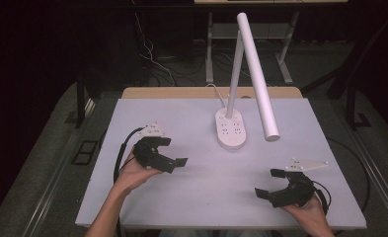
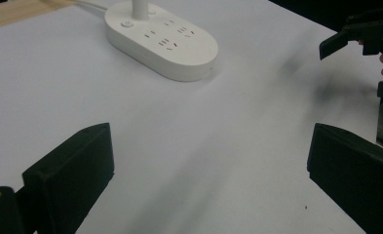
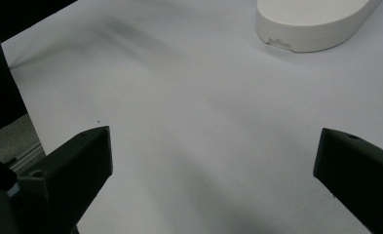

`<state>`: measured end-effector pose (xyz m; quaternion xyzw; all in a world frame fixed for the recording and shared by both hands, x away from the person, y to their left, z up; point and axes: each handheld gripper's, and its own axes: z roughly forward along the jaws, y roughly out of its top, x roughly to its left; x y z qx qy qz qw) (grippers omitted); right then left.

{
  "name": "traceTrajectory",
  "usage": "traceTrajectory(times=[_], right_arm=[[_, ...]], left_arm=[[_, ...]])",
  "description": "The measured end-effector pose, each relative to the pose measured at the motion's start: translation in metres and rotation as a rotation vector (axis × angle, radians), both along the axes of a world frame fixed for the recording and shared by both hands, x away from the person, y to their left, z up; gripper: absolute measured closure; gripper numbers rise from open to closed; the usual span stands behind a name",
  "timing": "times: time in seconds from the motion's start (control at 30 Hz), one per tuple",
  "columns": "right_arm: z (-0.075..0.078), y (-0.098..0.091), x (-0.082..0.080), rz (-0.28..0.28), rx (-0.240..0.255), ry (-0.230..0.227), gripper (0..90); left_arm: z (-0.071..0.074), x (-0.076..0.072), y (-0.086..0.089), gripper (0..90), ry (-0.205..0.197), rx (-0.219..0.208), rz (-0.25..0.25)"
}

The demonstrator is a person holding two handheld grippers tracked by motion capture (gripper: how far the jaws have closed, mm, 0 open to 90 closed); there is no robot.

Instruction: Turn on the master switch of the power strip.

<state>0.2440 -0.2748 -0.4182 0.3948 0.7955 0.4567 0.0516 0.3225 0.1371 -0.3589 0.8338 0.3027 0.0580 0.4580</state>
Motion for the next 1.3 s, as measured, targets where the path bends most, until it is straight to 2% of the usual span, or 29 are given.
traceTrajectory(times=[0.57,0.87,0.97,1.2,1.23,1.3], right_arm=[[0.0,0.001,-0.001,0.0,0.003,0.013,0.3],[0.0,0.0,-0.001,0.003,0.002,0.002,0.3],[0.0,0.001,-0.001,0.004,0.002,0.004,0.3],[0.001,-0.001,-0.001,0.0,0.005,0.002,0.3],[0.001,-0.001,0.0,0.0,0.005,0.002,0.3],[0.001,-0.001,0.0,0.0,0.003,0.002,0.3]], left_arm=[[0.015,0.025,-0.016,2.3,-0.008,0.036,-0.029],[0.023,0.038,-0.023,2.7,-0.019,0.047,-0.034],[0.025,0.042,-0.026,2.7,-0.023,0.038,-0.029],[0.03,0.053,-0.033,2.9,-0.027,0.067,-0.039],[0.03,0.054,-0.035,2.9,-0.026,0.057,-0.03],[0.031,0.059,-0.036,2.9,-0.029,0.064,-0.036]])
